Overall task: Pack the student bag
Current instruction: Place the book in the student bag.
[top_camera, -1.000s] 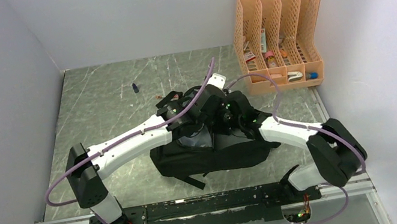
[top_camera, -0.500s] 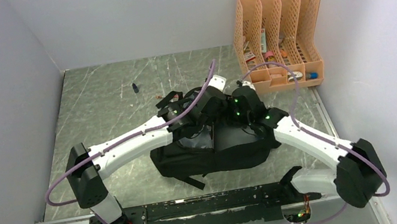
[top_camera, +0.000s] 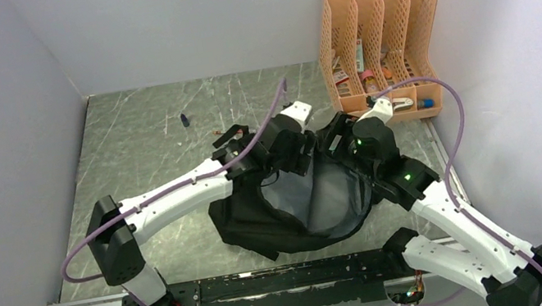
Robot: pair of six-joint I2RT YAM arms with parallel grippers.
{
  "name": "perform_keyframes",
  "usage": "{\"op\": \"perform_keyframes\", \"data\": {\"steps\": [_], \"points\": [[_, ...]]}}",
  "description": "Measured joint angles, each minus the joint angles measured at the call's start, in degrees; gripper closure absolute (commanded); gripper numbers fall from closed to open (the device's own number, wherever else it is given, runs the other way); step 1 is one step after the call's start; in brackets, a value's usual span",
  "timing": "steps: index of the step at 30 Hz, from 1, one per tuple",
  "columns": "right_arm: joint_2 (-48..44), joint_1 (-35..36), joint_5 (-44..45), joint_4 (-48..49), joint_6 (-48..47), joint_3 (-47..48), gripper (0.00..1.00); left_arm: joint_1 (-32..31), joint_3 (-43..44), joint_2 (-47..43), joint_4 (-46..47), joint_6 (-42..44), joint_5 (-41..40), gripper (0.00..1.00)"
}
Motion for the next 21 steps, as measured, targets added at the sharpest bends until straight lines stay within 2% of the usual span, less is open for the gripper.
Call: {"op": "perform_keyframes", "data": {"steps": [3,7,10,14,21], "points": [[1.1,0.0,-0.7,-0.1,-1.3,0.7,0.24,3.1,-2.3,-1.7,1.4,-1.6,3.4,0.24],[3.7,0.0,-3.4,0.0,-3.0,1.9,0.26,11.1,-6.7,-6.1,2.5,-4.0,5.2,0.23],[7.0,0.0,-6.4,-0.1,-3.8,4.1,0.26,14.9,-8.2,-8.6,2.5,-4.6,3.4,0.22],[14.2,0.9,-10.3,0.0,-4.2,8.5,0.26,16.0,-9.2,-10.0,1.4,-5.4,-1.1,0.22],[26.8,8.9,-10.1,-2.0,-5.1,15.4,0.24,22.7,-18.1,-12.5,-2.3,-9.3,-4.7,0.2]]}}
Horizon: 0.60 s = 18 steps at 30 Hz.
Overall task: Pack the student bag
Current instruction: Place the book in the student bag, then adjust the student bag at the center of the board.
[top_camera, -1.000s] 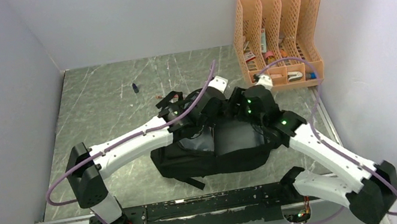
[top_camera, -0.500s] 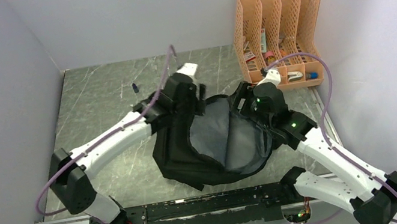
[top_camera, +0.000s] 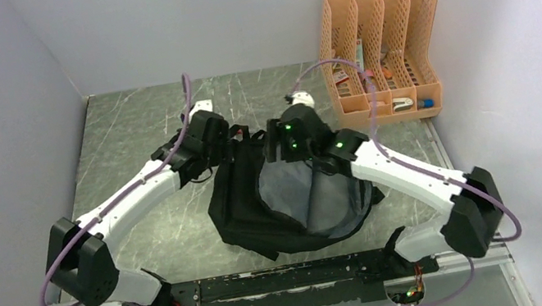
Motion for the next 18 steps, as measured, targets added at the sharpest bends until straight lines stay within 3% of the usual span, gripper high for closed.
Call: {"op": "perform_keyframes", "data": {"steps": [8,18], "points": [[12.0,10.8,6.9,-5.0,-4.0,9.1,0.19,7.6,-8.5,-5.7,-0.7,-1.7,1.4,0.2],[21.4,18.6,15.0,-12.6,-7.0,14.5,0.18,9.7,-17.0,-7.4,5.6,-2.2,13.4,0.17]]}}
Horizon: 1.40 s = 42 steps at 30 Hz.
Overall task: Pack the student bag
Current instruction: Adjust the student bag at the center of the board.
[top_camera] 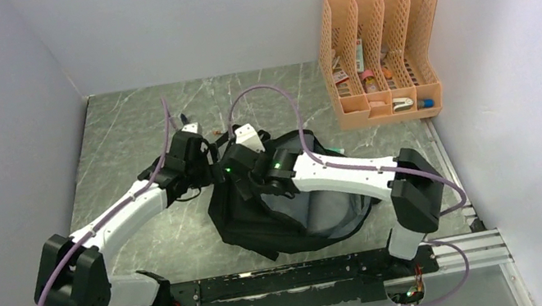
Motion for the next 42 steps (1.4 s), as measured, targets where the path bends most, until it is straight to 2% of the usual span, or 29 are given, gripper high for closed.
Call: {"op": "perform_keyframes", "data": {"steps": [8,18,29,42], "points": [[5.1,2.1,8.0,-7.1,0.1,4.9,0.19,0.0,-2.1,-0.6,5.0,-0.1,6.7,0.17],[5.0,2.5,13.7,-12.8,3.3,4.7,0.25,0.0,-3.4,-0.1,6.9,-0.3,8.1,0.23],[-4.2,1.7,17.1,-19.1,8.9,0.1,0.27,0.0,-3.5,0.9,6.9,-0.4,7.5,0.23],[-19.9,-0.8,18.0,-29.8,16.2,-5.1,0.27,0.1,-1.8,5.1,7.0,-0.4,7.5,0.25]]}}
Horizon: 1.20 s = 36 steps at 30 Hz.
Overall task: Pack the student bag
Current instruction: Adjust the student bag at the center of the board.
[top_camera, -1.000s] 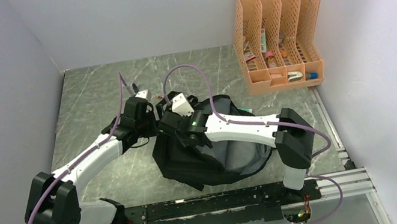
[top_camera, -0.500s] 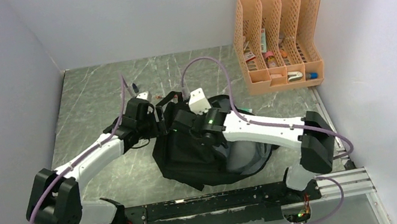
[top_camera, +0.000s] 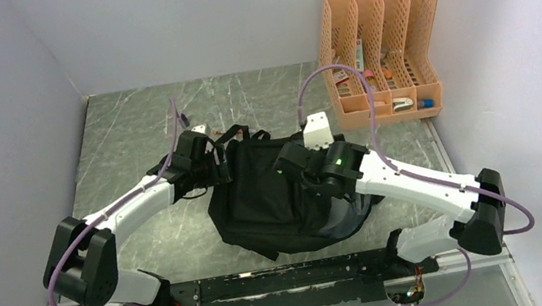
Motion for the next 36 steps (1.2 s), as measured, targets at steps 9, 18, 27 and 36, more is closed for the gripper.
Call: {"op": "perform_keyframes", "data": {"steps": [9,18,27,36], "points": [[-2.1,-5.0,0.0,-5.3,2.1,-1.1,0.35,0.0,1.3,1.1,0.0,0.0,0.0,0.28],[-6.9,-5.8,-0.6,-8.0,5.2,-1.2,0.53,0.0,1.5,2.5,0.4,0.0,0.3,0.36],[-16.3,-6.1,-0.4,0.4,2.4,-3.4,0.48,0.0,2.3,3.7,0.6,0.0,0.4,0.32],[-13.3,-7.0,-4.8,10.6,-0.5,-8.2,0.45,0.0,2.8,4.4,0.4,0.0,0.5,0.46]]}}
